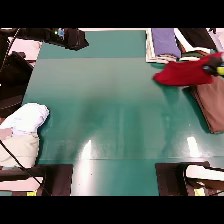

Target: Fold the shirts.

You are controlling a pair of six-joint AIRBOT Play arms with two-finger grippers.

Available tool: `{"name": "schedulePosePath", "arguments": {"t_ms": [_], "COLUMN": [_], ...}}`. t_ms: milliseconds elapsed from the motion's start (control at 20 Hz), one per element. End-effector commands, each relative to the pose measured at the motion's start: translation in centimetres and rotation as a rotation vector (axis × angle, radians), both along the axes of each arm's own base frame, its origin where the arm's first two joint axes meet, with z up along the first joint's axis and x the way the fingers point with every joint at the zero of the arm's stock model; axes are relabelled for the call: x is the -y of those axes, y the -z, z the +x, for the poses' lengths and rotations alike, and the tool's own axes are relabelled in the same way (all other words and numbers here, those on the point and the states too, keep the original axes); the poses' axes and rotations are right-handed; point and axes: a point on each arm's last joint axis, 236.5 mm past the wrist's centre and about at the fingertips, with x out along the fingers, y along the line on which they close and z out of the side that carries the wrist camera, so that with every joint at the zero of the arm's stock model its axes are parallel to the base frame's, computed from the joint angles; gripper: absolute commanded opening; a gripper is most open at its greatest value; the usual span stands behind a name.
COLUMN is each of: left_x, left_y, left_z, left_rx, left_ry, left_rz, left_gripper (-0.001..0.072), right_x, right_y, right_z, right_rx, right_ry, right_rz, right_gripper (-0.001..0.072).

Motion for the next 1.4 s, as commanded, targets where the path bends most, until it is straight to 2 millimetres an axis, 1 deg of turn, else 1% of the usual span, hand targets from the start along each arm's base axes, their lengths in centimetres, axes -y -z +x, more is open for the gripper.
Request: {"name": "schedulePosePath", "arguments": {"t_ms": [0, 50, 100, 200, 250, 300, 400, 500, 600, 700, 750, 850, 950, 1000, 1150, 1250, 1350], "left_x": [0.1, 0.1, 0.1, 0.1, 0.1, 0.1, 0.1, 0.1, 0.1, 0.1, 0.1, 0.1, 0.1, 0.1, 0.1, 0.1, 0.1], "left_y": [-0.1, -0.2, -0.3, -0.6, -0.8, -0.8, -0.8, -0.6, -0.3, 0.0, 0.0, 0.0, 0.0, 0.0, 0.0, 0.0, 0.0], "left_z": [0.0, 0.1, 0.1, 0.4, 0.5, 0.6, 0.5, 0.4, 0.1, -0.1, -0.1, -0.1, -0.1, -0.1, -0.1, -0.1, -0.1], "left_rx": [-0.001, -0.001, -0.005, 0.009, 0.016, 0.019, 0.016, 0.008, -0.006, -0.016, -0.015, -0.014, -0.014, -0.014, -0.014, -0.014, -0.015], "left_ry": [-0.004, -0.009, -0.017, -0.023, -0.027, -0.028, -0.027, -0.023, -0.016, -0.01, -0.009, -0.009, -0.009, -0.009, -0.009, -0.009, -0.008], "left_rz": [-0.009, -0.015, -0.024, -0.032, -0.036, -0.038, -0.037, -0.032, -0.023, -0.016, -0.015, -0.014, -0.014, -0.014, -0.014, -0.014, -0.013], "left_gripper": [0.0026, 0.0026, 0.0026, 0.0026, 0.0026, 0.0026, 0.0026, 0.0026, 0.0026, 0.0026, 0.0026, 0.0026, 0.0026, 0.0026, 0.0026, 0.0026, 0.0026], "right_x": [8.2, 9.1, 9.5, 9.4, 9.0, 8.8, 8.6, 8.7, 9.2, 9.8, 10.2, 10.7, 10.8, 10.6, 11.5, 11.5, 11.8], "right_y": [-1.0, -1.3, -1.7, -3.0, -4.2, -5.9, -9.8, -13.3, -15.6, -16.9, -17.3, -17.2, -15.9, -15.0, -11.6, -10.0, -8.0], "right_z": [-3.0, -3.1, -2.9, -1.9, -1.1, -0.2, 1.4, 2.4, 2.9, 2.7, 2.4, 1.6, 0.4, -0.4, -3.5, -5.6, -8.3], "right_rx": [0.027, 0.042, 0.058, 0.088, 0.115, 0.154, 0.244, 0.318, 0.358, 0.371, 0.371, 0.354, 0.296, 0.255, 0.072, 0.012, -0.055], "right_ry": [0.191, 0.214, 0.227, 0.216, 0.201, 0.193, 0.185, 0.181, 0.179, 0.178, 0.181, 0.163, 0.114, 0.079, 0.042, 0.051, 0.083], "right_rz": [-0.026, -0.037, -0.048, -0.073, -0.089, -0.114, -0.166, -0.208, -0.236, -0.256, -0.263, -0.294, -0.314, -0.32, -0.358, -0.337, -0.329], "right_gripper": [0.002, 0.002, 0.002, 0.002, 0.002, 0.002, 0.002, 0.002, 0.002, 0.002, 0.002, 0.0019, 0.0019, 0.002, 0.002, 0.0019, 0.002]}}
